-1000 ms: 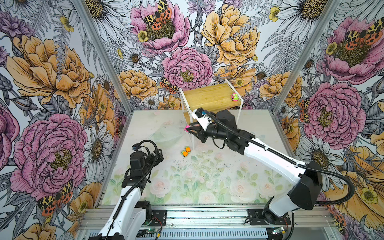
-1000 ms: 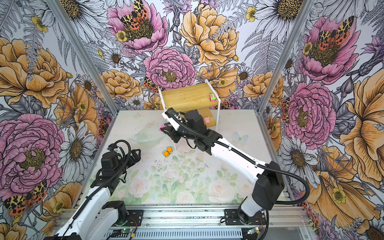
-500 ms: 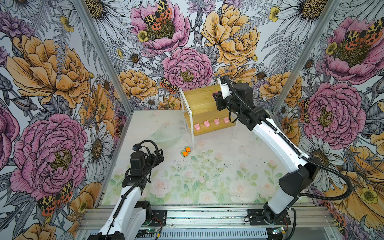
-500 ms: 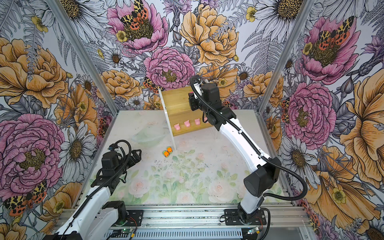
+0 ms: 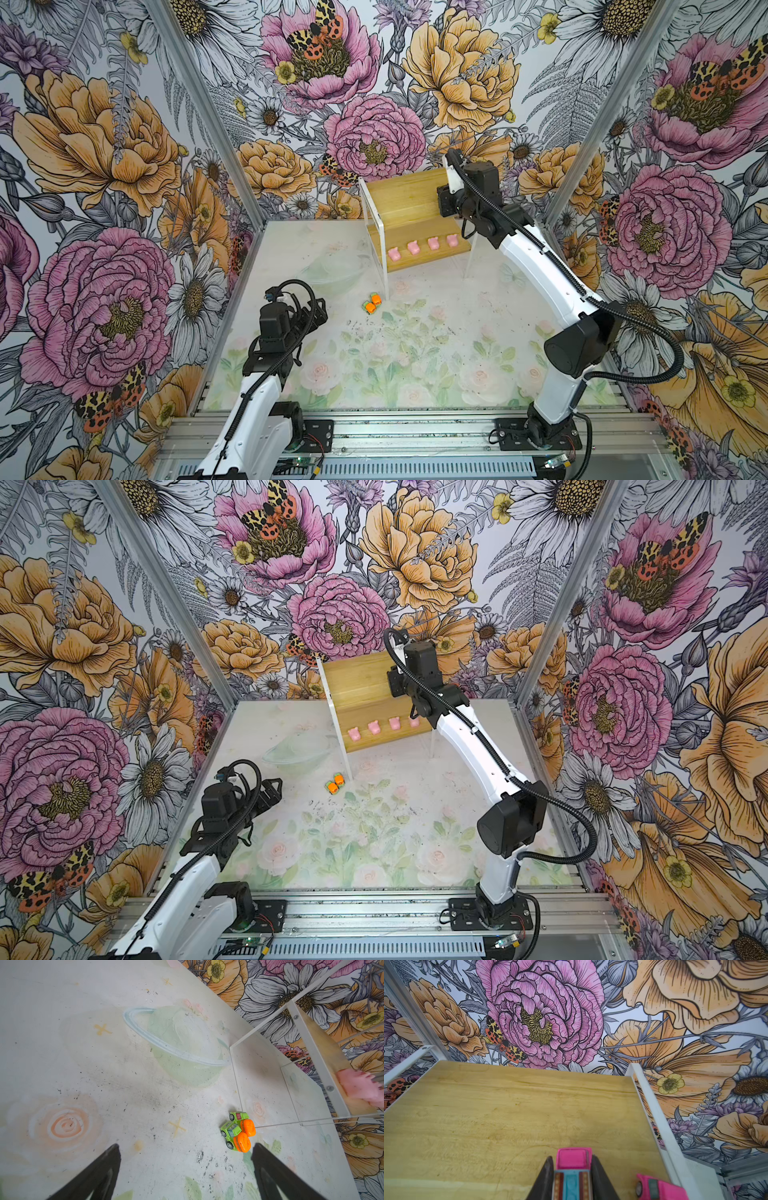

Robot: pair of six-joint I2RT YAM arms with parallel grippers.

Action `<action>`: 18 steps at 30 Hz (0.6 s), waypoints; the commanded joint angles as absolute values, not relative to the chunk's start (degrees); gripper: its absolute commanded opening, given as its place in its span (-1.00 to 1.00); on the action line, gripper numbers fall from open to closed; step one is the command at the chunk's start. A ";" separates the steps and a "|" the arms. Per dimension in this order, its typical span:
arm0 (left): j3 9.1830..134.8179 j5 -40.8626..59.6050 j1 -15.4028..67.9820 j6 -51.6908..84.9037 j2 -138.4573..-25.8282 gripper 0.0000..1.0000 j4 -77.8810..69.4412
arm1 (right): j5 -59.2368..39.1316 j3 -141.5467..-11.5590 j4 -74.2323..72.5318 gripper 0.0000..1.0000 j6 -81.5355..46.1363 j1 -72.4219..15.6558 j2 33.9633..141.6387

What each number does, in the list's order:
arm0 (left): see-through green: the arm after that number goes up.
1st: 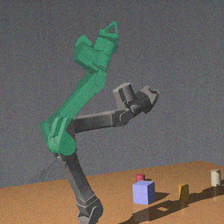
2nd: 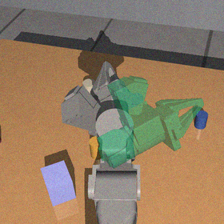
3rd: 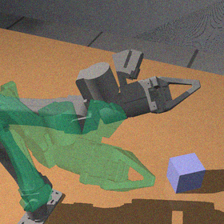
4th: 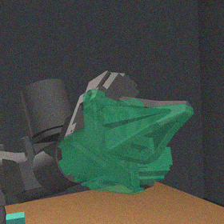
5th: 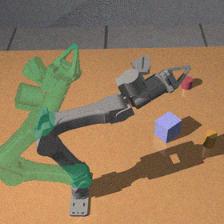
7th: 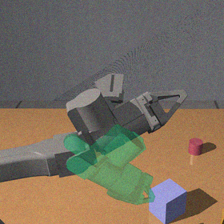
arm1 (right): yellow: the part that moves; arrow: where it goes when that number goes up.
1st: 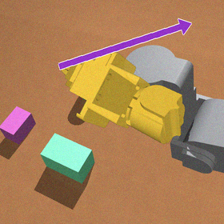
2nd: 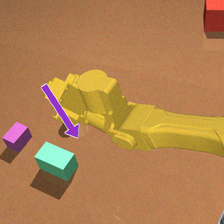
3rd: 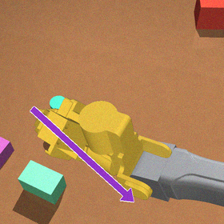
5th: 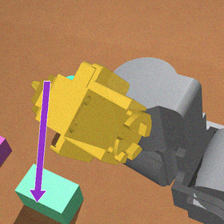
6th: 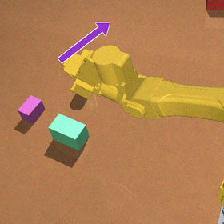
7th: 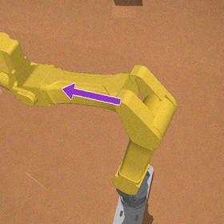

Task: Place and organize the plastic toys onto the shelf
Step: 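Lift the pink-and-blue truck and carry it to the upper shelf, then lower the truck beside the first truck on the upper shelf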

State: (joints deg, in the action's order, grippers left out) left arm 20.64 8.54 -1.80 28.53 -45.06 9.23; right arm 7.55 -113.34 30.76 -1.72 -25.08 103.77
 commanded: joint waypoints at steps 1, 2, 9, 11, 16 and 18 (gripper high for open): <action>21.89 9.16 -2.38 28.32 -45.33 0.97 8.88 | 8.30 -114.55 31.29 -0.78 -2.55 -24.39 103.27; 21.91 9.19 -2.37 28.45 -45.35 0.98 8.84 | 8.02 -114.54 31.29 -0.78 -2.59 -24.21 103.27; 21.80 9.24 -2.37 28.52 -45.70 0.98 8.53 | 6.48 -114.00 31.29 -0.74 -3.33 -24.17 103.45; 21.80 9.24 -2.40 28.56 -45.81 0.98 8.52 | 5.65 -113.65 31.29 -0.67 -3.46 -24.26 103.45; 21.89 9.18 -2.30 28.50 -45.79 0.98 8.38 | 5.19 -113.30 31.21 -0.52 -3.70 -24.24 103.45; 21.89 9.15 -2.29 28.50 -45.92 0.98 8.28 | 5.27 -113.35 31.20 -0.40 -3.68 -24.18 103.36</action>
